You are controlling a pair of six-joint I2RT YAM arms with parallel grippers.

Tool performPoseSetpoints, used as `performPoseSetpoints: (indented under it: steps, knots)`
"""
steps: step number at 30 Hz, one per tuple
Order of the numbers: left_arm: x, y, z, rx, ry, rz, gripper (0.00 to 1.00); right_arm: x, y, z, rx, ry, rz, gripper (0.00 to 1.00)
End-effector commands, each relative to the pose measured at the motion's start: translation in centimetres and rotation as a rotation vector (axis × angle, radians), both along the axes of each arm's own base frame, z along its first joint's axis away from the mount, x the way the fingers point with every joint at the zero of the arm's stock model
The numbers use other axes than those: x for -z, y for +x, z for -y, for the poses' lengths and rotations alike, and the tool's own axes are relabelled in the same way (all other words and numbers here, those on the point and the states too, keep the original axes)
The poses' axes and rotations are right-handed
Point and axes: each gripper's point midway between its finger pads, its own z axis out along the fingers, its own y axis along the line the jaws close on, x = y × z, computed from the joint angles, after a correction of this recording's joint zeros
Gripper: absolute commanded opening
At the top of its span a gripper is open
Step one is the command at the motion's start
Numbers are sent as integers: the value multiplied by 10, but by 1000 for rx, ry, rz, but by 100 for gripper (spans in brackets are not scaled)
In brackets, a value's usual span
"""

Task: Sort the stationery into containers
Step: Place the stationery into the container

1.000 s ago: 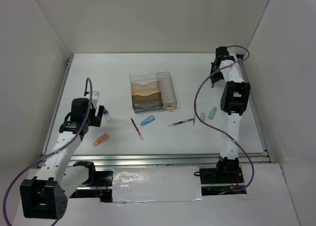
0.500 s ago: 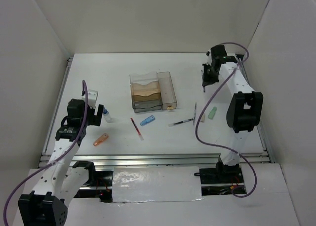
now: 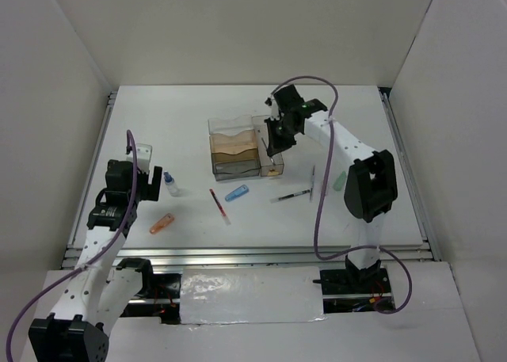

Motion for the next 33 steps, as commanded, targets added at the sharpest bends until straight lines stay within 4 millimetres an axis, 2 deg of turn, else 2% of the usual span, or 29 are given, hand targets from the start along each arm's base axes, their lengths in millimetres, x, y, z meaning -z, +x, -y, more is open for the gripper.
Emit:
performPoseSetpoints:
  steps: [1,6,8,11,16,17,22,23,25,28,29,31,32,33]
  knots:
    - [-16,3,-2,-33,-11,72,99,10,1,-17,5,1,-41,0]
    - [-13,4,-4,-44,-3,63,99,20,20,-21,61,-8,-34,0]
    - [-11,4,-4,-41,-5,59,99,14,32,-18,103,-6,-9,0]
    - [-9,4,-3,-40,-5,54,99,18,50,-11,156,-24,10,0]
    - [-8,5,-4,-42,-3,50,99,29,61,-14,169,-24,-7,2]
    - [-7,5,-4,-44,-2,47,99,38,58,-17,153,-24,-36,8]
    - [-9,5,-6,-50,1,50,99,53,60,-14,172,-50,-53,24]
    - [-8,5,-5,-48,2,49,99,54,61,-12,178,-55,-54,37]
    - [-7,5,-6,-50,2,47,99,54,63,-8,189,-60,-52,47]
    - [-8,5,-7,-56,3,46,99,44,55,-6,185,-59,-47,50]
    - [-7,5,-6,-55,3,44,99,28,53,-5,183,-46,-15,51]
    - [-8,4,-7,-57,1,49,99,16,43,-4,157,-44,8,51]
    - [-8,4,-6,-53,2,50,99,-9,37,-3,124,-21,60,49]
    - [-10,4,-6,-55,1,56,99,-16,26,-9,85,-10,68,47]
